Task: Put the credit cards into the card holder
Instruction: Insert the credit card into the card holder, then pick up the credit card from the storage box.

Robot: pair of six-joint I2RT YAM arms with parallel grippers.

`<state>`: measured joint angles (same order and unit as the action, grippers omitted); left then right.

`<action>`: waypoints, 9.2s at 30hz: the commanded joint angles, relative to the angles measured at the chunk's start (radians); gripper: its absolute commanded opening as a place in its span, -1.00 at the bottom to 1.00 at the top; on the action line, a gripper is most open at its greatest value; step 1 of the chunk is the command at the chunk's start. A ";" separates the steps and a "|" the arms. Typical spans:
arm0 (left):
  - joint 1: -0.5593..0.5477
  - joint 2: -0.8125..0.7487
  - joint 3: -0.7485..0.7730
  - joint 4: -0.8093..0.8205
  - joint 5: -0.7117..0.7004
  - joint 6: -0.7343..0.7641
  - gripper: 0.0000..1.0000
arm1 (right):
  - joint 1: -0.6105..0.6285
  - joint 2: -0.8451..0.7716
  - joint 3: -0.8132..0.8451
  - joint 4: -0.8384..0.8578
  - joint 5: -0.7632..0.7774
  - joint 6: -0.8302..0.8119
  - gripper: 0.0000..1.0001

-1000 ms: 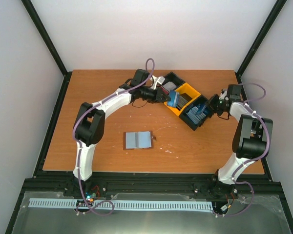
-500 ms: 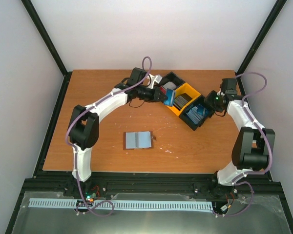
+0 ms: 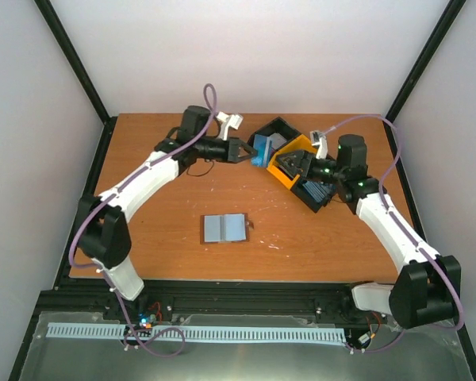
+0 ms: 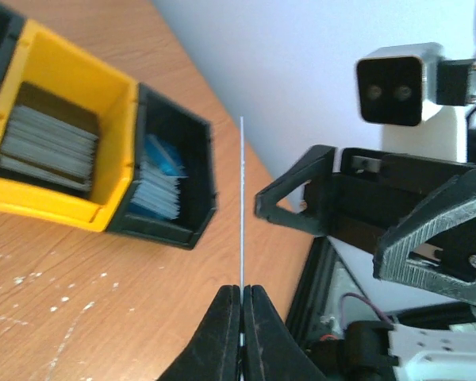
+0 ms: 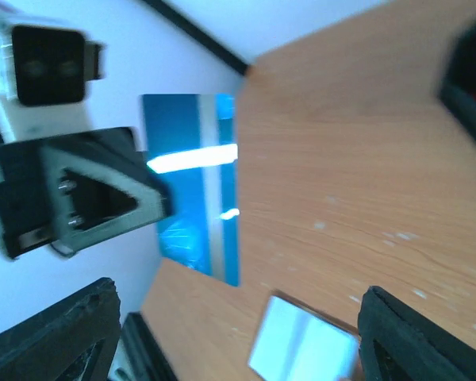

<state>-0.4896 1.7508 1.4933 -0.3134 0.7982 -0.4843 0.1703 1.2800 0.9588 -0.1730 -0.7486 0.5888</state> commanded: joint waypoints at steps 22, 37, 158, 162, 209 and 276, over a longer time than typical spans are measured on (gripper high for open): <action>0.074 -0.208 -0.090 0.270 0.448 -0.417 -0.99 | 0.239 -0.002 -0.005 0.633 -0.067 0.566 -0.30; 0.102 -0.210 -0.111 0.259 0.426 -0.404 -0.91 | 0.278 0.024 0.005 0.708 -0.056 0.540 -0.94; 0.170 -0.278 -0.844 -0.043 -0.336 -0.165 -0.61 | 0.636 0.616 0.054 0.172 0.345 0.217 -0.27; 0.169 -0.279 -0.844 -0.047 -0.334 -0.159 -0.61 | 0.638 0.654 0.065 0.190 0.320 0.219 -0.50; 0.170 -0.668 -0.707 0.237 -0.380 0.007 0.41 | 0.268 0.128 0.343 -0.597 1.123 -0.424 0.24; 0.170 -0.725 -0.843 0.201 -0.344 0.050 0.06 | 0.202 0.688 0.362 -0.555 1.455 -0.518 -0.27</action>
<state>-0.3210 1.0229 0.6140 -0.1089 0.4629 -0.4530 0.3759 1.9518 1.3487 -0.7433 0.6788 0.0597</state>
